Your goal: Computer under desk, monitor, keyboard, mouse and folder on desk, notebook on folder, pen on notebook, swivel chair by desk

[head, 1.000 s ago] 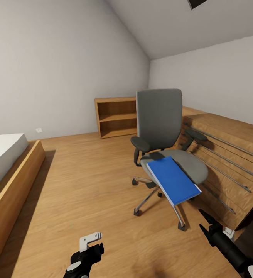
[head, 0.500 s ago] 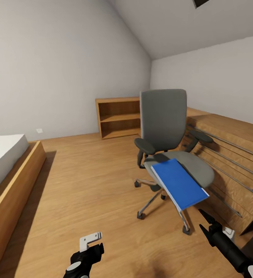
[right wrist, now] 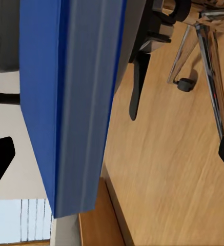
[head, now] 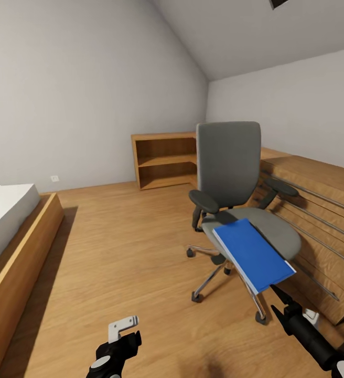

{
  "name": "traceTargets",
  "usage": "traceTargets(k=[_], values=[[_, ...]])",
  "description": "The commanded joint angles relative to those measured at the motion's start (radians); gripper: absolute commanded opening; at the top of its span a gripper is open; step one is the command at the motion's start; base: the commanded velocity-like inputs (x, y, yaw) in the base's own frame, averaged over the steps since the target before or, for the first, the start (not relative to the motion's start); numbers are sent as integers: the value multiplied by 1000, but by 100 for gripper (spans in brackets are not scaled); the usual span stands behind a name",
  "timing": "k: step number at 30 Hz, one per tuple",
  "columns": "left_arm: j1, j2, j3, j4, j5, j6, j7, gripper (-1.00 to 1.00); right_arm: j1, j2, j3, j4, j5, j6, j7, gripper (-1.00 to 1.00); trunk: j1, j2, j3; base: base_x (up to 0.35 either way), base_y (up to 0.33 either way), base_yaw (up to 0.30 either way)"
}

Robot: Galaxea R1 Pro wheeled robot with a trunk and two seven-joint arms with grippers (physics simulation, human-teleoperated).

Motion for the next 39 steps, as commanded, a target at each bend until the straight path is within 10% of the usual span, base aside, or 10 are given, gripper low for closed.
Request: traceTargets(k=[1,39], values=[[-1,1,-2,-1,4,3,7,100,-1,0,-2,0,-5,7,0,100,0,0,-1,11,13,0],[-1,3,-2,3,5,3,7,100,0,-1,-2,2,-5,7,0,100,-2,1,18,58,38,0]])
